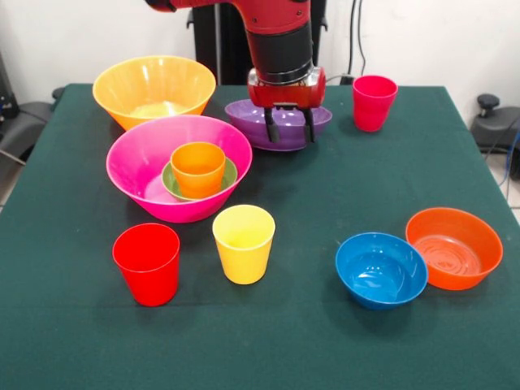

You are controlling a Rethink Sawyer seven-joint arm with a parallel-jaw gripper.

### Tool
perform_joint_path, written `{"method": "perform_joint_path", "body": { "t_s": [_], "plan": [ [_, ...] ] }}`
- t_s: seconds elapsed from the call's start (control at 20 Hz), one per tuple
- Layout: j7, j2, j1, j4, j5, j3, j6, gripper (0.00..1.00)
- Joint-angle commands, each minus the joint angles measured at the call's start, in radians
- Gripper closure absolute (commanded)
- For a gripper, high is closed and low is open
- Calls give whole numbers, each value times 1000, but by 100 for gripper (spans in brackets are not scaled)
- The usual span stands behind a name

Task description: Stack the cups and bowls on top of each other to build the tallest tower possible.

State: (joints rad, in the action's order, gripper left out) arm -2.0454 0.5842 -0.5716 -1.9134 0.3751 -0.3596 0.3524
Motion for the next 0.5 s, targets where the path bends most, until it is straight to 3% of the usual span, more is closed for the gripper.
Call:
{"method": "perform_joint_path", "body": {
  "t_s": [0.05, 0.35, 0.5],
  "plan": [
    [-20, -11, 38, 59, 74, 24, -59, 0],
    [-25, -1, 40, 49, 59, 18, -52, 0],
    [-27, 42, 44, 38, 30, 7, -6, 0]
  ]
}}
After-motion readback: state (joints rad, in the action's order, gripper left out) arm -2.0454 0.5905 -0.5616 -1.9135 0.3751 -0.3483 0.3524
